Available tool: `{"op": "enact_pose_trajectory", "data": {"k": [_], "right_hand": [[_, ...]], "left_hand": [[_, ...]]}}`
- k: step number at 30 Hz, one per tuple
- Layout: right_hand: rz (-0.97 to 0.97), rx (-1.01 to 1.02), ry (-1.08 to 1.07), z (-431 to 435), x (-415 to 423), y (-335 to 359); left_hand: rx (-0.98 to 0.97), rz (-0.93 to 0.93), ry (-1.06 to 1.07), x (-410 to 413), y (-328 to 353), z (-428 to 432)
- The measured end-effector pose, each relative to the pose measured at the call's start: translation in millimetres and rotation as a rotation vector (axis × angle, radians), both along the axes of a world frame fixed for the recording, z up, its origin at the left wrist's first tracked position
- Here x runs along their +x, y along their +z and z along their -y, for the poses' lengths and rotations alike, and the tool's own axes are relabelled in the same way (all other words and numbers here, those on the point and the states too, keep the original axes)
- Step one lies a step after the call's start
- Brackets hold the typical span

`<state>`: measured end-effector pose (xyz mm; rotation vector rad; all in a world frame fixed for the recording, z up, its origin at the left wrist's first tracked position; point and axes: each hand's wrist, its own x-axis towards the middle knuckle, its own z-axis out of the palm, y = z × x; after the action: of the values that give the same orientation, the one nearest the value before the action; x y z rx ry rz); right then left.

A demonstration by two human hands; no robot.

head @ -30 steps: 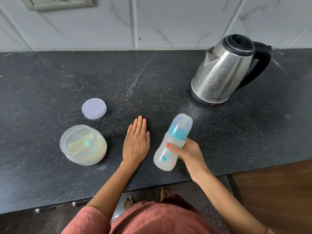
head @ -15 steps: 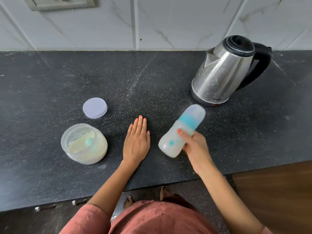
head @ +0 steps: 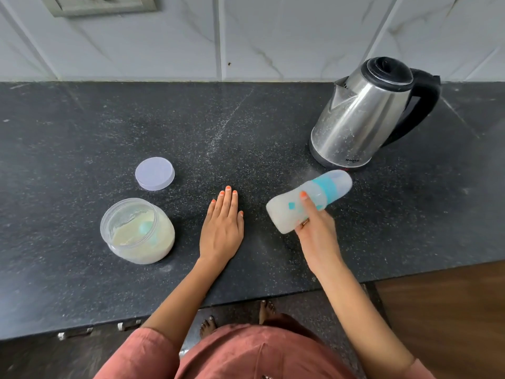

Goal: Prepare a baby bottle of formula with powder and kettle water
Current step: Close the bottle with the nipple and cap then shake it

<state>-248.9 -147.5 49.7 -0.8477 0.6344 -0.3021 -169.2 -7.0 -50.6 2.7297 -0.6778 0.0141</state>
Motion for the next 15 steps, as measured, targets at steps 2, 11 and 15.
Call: {"op": "enact_pose_trajectory", "data": {"k": [2,11,15], "right_hand": [[-0.097,-0.193,0.235,-7,-13,-3],[-0.018,-0.051,0.015,4,-2,3],[-0.124,-0.371,0.41,-8,-22,1]], "left_hand": [[0.004,0.002,-0.001,0,0,0],[0.007,0.001,-0.001,0,1,-1],[0.011,0.009,0.005,2,1,0]]}}
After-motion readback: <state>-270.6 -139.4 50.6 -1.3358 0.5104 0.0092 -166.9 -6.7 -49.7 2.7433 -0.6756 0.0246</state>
